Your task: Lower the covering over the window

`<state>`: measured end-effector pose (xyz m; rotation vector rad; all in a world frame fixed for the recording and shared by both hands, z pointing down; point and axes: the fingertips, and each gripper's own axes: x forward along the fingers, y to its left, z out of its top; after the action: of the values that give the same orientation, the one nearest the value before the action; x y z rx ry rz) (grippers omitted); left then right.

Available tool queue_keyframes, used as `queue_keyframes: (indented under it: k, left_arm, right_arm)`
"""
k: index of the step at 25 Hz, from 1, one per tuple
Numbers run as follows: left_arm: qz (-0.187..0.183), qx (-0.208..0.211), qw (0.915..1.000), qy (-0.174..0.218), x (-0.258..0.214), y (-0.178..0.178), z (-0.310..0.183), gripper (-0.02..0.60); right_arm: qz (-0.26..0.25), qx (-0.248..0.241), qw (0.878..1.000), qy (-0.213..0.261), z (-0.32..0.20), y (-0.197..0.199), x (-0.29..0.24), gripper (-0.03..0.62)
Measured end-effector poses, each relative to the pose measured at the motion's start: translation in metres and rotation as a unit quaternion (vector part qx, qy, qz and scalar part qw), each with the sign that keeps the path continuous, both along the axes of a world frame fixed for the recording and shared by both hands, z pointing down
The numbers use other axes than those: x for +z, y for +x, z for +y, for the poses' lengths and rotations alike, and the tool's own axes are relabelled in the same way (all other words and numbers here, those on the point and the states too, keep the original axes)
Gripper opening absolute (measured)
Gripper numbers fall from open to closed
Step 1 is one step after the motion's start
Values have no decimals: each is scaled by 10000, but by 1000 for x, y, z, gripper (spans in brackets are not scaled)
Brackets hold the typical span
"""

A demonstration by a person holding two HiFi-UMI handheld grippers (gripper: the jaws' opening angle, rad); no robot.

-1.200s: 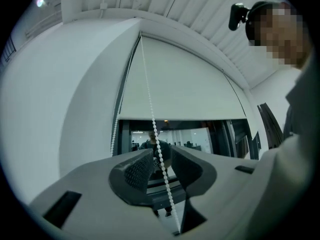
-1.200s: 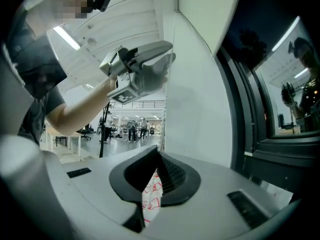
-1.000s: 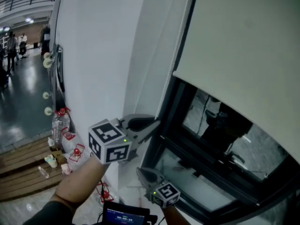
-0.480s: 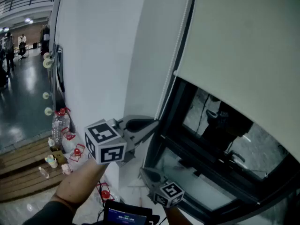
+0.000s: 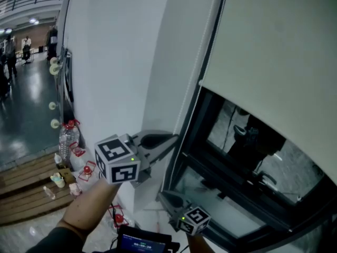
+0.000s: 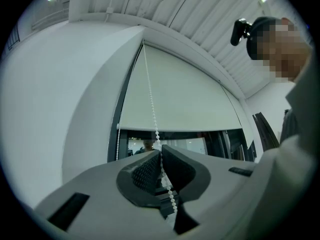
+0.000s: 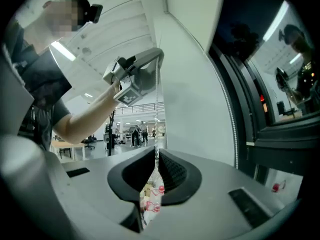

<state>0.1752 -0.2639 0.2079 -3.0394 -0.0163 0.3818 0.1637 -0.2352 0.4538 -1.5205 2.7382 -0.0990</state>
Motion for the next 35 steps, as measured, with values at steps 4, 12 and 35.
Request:
queue_keyframes:
  k: [4,12,35]
  left_arm:
    - [-17,-124,9997,214,0,3,2,8]
    - [-297,-297,9980,468,27,13,4,8]
    - [-326,-320,9989,-74,96,11,16,8]
  right_arm:
    - [-339,7,9994,-21,3,5,-5,31]
    - [-410,253,9988,95,2,26,-13,31]
    - [-1122,844,9873,742,32,86,-74,52]
